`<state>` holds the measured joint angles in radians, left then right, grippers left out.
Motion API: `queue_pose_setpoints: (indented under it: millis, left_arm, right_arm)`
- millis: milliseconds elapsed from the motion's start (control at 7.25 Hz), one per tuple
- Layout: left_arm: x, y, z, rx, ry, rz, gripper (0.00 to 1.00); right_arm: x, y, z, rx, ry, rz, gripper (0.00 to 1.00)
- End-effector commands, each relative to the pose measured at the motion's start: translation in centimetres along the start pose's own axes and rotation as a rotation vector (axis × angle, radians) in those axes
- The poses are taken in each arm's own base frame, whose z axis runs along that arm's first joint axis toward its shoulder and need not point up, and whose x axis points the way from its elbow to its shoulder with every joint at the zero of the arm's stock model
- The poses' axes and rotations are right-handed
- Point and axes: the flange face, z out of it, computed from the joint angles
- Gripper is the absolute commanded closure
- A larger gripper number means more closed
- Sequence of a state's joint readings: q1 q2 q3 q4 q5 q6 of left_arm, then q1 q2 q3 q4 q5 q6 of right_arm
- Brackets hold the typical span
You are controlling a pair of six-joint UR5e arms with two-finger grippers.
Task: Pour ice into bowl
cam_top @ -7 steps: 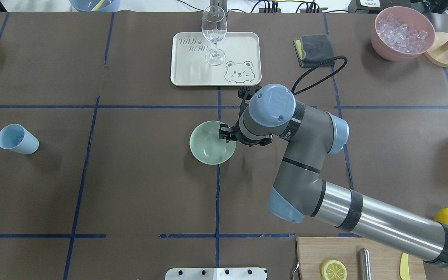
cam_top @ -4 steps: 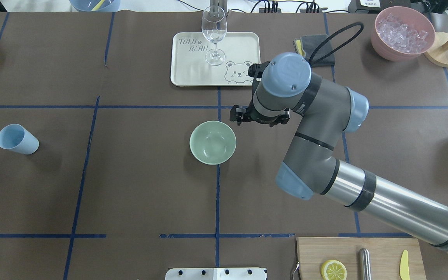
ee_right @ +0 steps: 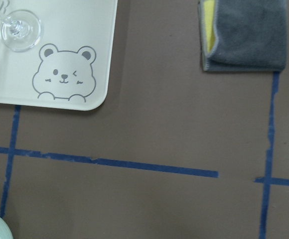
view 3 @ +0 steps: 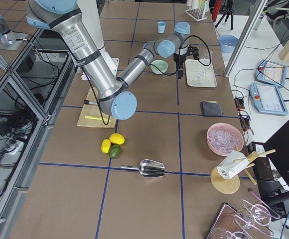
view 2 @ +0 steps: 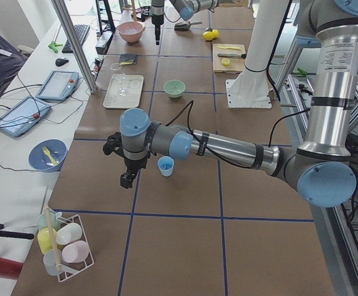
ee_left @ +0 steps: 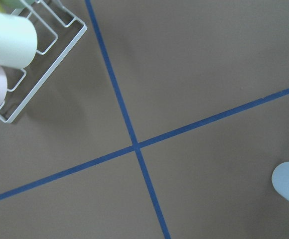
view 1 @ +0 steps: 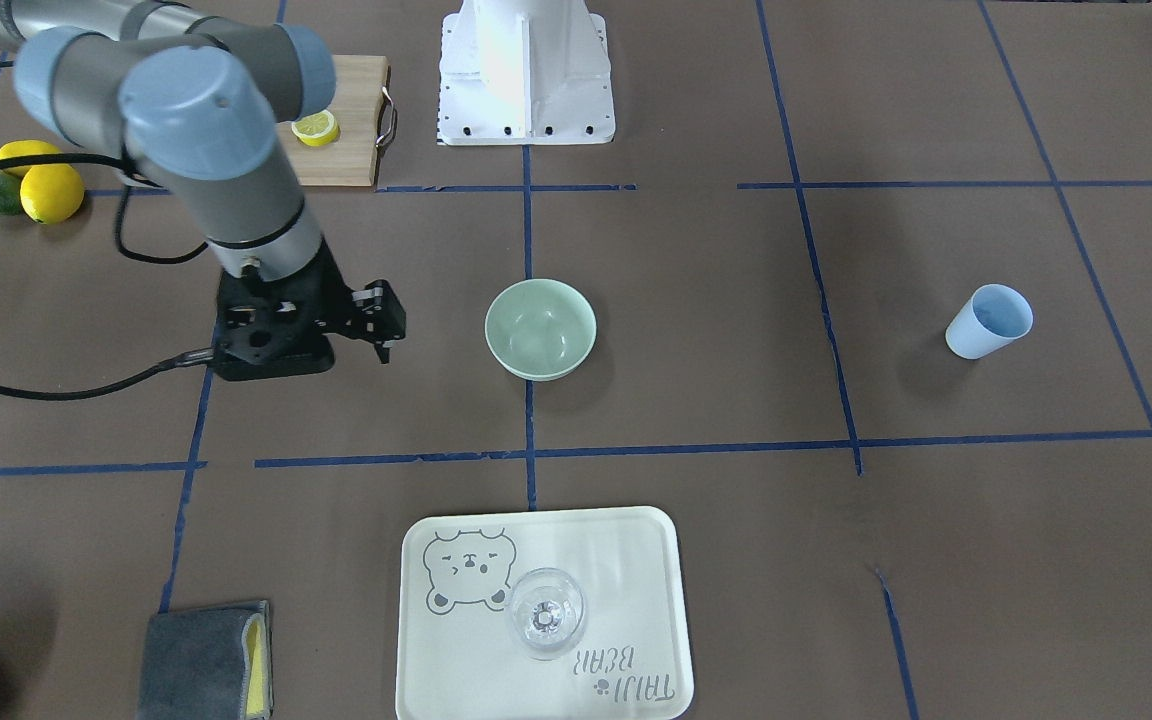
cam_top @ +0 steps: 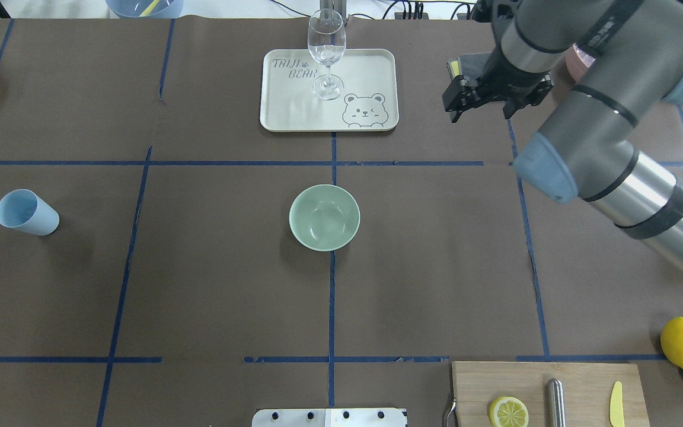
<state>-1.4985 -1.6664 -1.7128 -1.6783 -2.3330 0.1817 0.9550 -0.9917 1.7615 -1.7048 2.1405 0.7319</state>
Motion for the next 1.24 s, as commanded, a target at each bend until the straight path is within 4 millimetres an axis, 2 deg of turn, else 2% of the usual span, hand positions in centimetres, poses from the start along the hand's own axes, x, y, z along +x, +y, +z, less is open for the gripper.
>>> queue_pose_setpoints:
  millis: [0, 138, 276, 414, 552, 690, 828, 966, 1103]
  left_arm:
    - [3.1, -5.2, -2.2, 0.199, -0.010, 0.124, 0.00]
    - [3.9, -5.1, -1.9, 0.272, -0.003, 0.170, 0.00]
    - [3.8, -4.9, 0.0, 0.250, 0.014, 0.146, 0.00]
    - [6.0, -5.5, 1.4, 0.237, 0.037, 0.181, 0.00]
    - [7.6, -5.5, 4.2, 0.191, 0.067, 0.192, 0.00]
    - [6.8, -3.2, 6.2, 0.148, 0.066, 0.084, 0.00]
    - [6.9, -3.4, 6.8, 0.152, -0.008, -0.011, 0.00]
    - [8.1, -3.4, 8.3, 0.129, -0.002, -0.054, 0.03]
    - [8.5, -2.5, 8.7, 0.159, -0.018, -0.022, 0.01]
  right_arm:
    - [9.7, -0.8, -2.3, -0.003, 0.010, -0.077, 0.00]
    - [13.5, -0.4, -2.0, -0.018, 0.029, -0.089, 0.00]
    - [17.0, 0.2, -1.5, -0.033, 0.051, -0.116, 0.00]
    - [20.5, 0.8, -1.6, -0.048, 0.060, -0.140, 0.00]
    - [23.8, 2.0, -0.8, -0.075, 0.070, -0.137, 0.00]
    - [27.7, 3.3, -1.0, -0.082, 0.085, -0.086, 0.00]
    - [30.3, 3.9, -1.4, -0.084, 0.095, -0.089, 0.00]
    - [32.0, 4.7, -1.4, -0.093, 0.099, -0.141, 0.00]
    - [33.1, 5.5, -1.3, -0.095, 0.101, -0.139, 0.00]
